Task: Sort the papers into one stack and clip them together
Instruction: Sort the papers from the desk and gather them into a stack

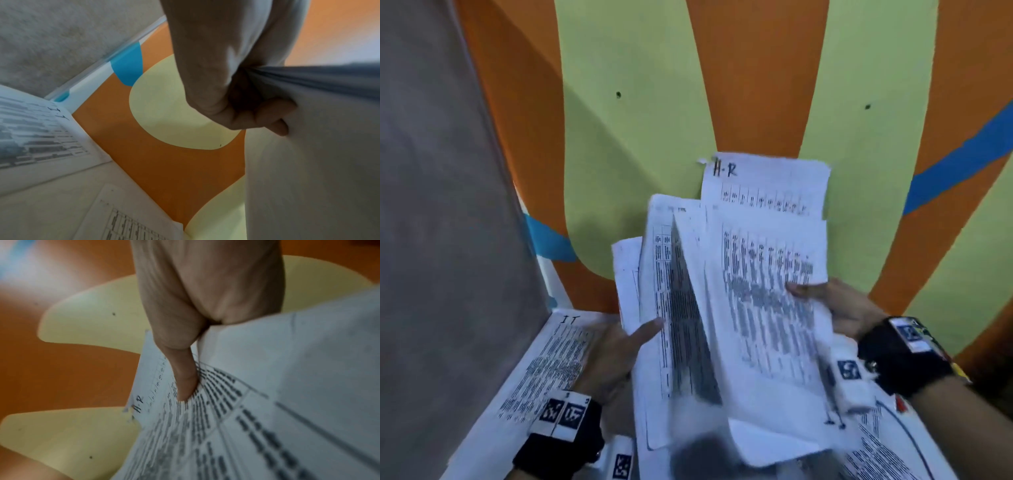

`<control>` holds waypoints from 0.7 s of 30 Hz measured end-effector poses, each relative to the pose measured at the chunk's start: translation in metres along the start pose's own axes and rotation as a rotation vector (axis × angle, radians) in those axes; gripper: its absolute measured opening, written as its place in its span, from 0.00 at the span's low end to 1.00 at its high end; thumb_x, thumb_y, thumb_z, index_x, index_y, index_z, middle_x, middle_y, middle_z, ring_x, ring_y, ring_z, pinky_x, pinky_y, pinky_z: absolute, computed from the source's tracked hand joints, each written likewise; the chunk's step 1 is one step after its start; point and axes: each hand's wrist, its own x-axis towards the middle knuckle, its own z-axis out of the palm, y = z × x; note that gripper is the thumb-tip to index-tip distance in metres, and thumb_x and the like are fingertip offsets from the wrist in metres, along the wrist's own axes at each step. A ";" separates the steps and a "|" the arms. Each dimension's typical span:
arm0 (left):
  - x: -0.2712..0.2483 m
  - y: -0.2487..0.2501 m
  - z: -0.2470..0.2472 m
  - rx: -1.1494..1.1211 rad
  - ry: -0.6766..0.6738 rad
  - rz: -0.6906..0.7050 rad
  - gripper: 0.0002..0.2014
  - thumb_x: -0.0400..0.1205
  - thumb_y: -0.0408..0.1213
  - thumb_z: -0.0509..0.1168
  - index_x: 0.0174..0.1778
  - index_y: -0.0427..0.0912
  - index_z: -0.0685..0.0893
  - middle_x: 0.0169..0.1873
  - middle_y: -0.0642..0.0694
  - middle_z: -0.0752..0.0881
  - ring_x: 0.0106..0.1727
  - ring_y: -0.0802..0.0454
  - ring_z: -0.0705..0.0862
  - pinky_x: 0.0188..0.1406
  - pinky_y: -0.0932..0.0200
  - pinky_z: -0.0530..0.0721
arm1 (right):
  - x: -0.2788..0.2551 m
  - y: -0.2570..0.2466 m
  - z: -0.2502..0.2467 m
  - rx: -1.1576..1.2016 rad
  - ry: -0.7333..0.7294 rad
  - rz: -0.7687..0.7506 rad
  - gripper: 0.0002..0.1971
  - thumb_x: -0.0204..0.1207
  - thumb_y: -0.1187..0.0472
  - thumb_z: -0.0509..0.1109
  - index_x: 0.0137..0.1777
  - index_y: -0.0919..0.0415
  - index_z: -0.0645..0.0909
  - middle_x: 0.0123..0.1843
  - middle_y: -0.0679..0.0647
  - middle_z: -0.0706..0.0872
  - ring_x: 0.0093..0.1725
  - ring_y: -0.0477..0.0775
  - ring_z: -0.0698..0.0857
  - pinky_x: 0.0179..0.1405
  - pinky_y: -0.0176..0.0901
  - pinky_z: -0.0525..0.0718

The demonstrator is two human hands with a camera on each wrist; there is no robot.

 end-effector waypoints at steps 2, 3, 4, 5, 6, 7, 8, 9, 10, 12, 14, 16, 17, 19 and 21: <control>0.000 0.001 0.004 -0.015 -0.010 -0.030 0.31 0.60 0.51 0.79 0.58 0.39 0.87 0.52 0.41 0.92 0.55 0.41 0.89 0.52 0.45 0.88 | 0.007 0.025 0.007 0.082 -0.029 0.060 0.19 0.62 0.65 0.73 0.54 0.70 0.83 0.59 0.55 0.85 0.54 0.55 0.85 0.52 0.47 0.87; -0.001 0.001 0.006 -0.023 -0.017 -0.040 0.32 0.60 0.50 0.78 0.58 0.39 0.87 0.53 0.39 0.91 0.56 0.39 0.89 0.56 0.41 0.87 | 0.010 0.036 0.010 0.133 -0.051 0.085 0.18 0.63 0.65 0.73 0.54 0.68 0.83 0.61 0.55 0.85 0.57 0.56 0.85 0.50 0.48 0.89; 0.000 0.000 0.006 -0.033 -0.028 -0.051 0.32 0.61 0.50 0.77 0.60 0.39 0.86 0.54 0.38 0.91 0.56 0.37 0.89 0.58 0.37 0.85 | 0.011 0.047 0.014 0.197 -0.080 0.104 0.18 0.64 0.65 0.73 0.55 0.66 0.83 0.62 0.56 0.84 0.61 0.58 0.83 0.50 0.49 0.89; 0.000 -0.001 0.007 -0.043 -0.047 -0.062 0.32 0.62 0.50 0.78 0.61 0.40 0.86 0.56 0.37 0.90 0.57 0.37 0.88 0.60 0.35 0.84 | 0.012 0.055 0.018 0.247 -0.103 0.122 0.17 0.64 0.66 0.73 0.55 0.66 0.83 0.62 0.56 0.84 0.64 0.59 0.83 0.50 0.49 0.89; -0.001 -0.002 0.007 -0.046 -0.070 -0.077 0.32 0.62 0.51 0.79 0.61 0.42 0.86 0.56 0.37 0.90 0.57 0.36 0.88 0.60 0.34 0.83 | 0.014 0.063 0.019 0.287 -0.130 0.133 0.18 0.63 0.66 0.76 0.54 0.67 0.84 0.61 0.58 0.85 0.63 0.60 0.84 0.50 0.50 0.89; -0.001 -0.003 0.008 -0.049 -0.097 -0.093 0.33 0.61 0.53 0.80 0.61 0.43 0.87 0.56 0.37 0.90 0.57 0.36 0.88 0.60 0.34 0.83 | 0.015 0.070 0.021 0.311 -0.180 0.138 0.19 0.60 0.66 0.81 0.52 0.69 0.86 0.58 0.59 0.87 0.59 0.60 0.86 0.52 0.51 0.89; -0.002 -0.004 0.009 -0.048 -0.123 -0.105 0.34 0.61 0.54 0.80 0.61 0.43 0.86 0.56 0.36 0.90 0.56 0.36 0.89 0.58 0.35 0.84 | 0.017 0.077 0.022 0.320 -0.231 0.134 0.22 0.56 0.66 0.85 0.50 0.70 0.86 0.55 0.60 0.89 0.55 0.59 0.88 0.56 0.54 0.88; -0.003 -0.004 0.011 -0.039 -0.141 -0.116 0.34 0.62 0.55 0.80 0.62 0.42 0.86 0.55 0.36 0.90 0.55 0.36 0.89 0.56 0.37 0.85 | 0.016 0.081 0.024 0.309 -0.280 0.127 0.25 0.54 0.65 0.88 0.50 0.72 0.86 0.53 0.61 0.90 0.53 0.59 0.89 0.62 0.57 0.84; -0.003 -0.004 0.012 -0.027 -0.143 -0.118 0.33 0.65 0.55 0.78 0.62 0.40 0.85 0.54 0.37 0.91 0.53 0.37 0.90 0.54 0.40 0.87 | 0.017 0.084 0.027 0.274 -0.300 0.113 0.28 0.53 0.63 0.89 0.52 0.74 0.84 0.52 0.61 0.90 0.53 0.59 0.89 0.68 0.60 0.79; -0.005 -0.004 0.014 0.009 -0.117 -0.109 0.30 0.72 0.58 0.70 0.61 0.38 0.84 0.50 0.37 0.92 0.51 0.39 0.91 0.49 0.45 0.88 | 0.019 0.086 0.031 0.202 -0.257 0.046 0.33 0.54 0.61 0.88 0.57 0.77 0.82 0.53 0.63 0.89 0.55 0.58 0.87 0.73 0.63 0.73; -0.007 -0.004 0.015 0.041 -0.081 -0.064 0.36 0.67 0.68 0.66 0.56 0.38 0.87 0.49 0.36 0.92 0.51 0.38 0.90 0.51 0.41 0.88 | 0.018 0.082 0.036 0.137 -0.146 -0.078 0.37 0.50 0.57 0.89 0.59 0.73 0.83 0.56 0.60 0.90 0.61 0.56 0.85 0.74 0.62 0.72; -0.009 -0.002 0.018 0.112 -0.041 0.023 0.41 0.53 0.74 0.73 0.49 0.41 0.89 0.47 0.36 0.92 0.51 0.38 0.90 0.53 0.37 0.87 | 0.013 0.073 0.039 0.076 -0.021 -0.251 0.36 0.49 0.55 0.87 0.59 0.65 0.83 0.55 0.52 0.91 0.62 0.52 0.86 0.73 0.57 0.75; -0.008 -0.001 0.020 0.155 -0.021 0.073 0.38 0.51 0.70 0.77 0.48 0.43 0.90 0.46 0.40 0.93 0.50 0.43 0.91 0.52 0.40 0.87 | 0.010 0.070 0.041 0.052 0.014 -0.330 0.36 0.50 0.55 0.85 0.61 0.64 0.83 0.56 0.50 0.91 0.62 0.51 0.86 0.71 0.55 0.77; -0.004 0.000 0.023 0.190 0.036 0.148 0.28 0.58 0.56 0.81 0.50 0.45 0.89 0.45 0.52 0.93 0.48 0.54 0.91 0.50 0.49 0.87 | 0.004 0.063 0.044 -0.011 0.069 -0.478 0.38 0.53 0.49 0.85 0.64 0.62 0.81 0.59 0.51 0.90 0.63 0.52 0.86 0.66 0.54 0.81; 0.005 -0.002 0.021 0.207 0.120 0.187 0.29 0.60 0.54 0.81 0.52 0.41 0.87 0.45 0.49 0.93 0.47 0.55 0.91 0.46 0.53 0.86 | -0.002 0.059 0.045 -0.083 0.117 -0.598 0.40 0.53 0.41 0.84 0.64 0.60 0.81 0.59 0.48 0.90 0.60 0.49 0.87 0.64 0.53 0.82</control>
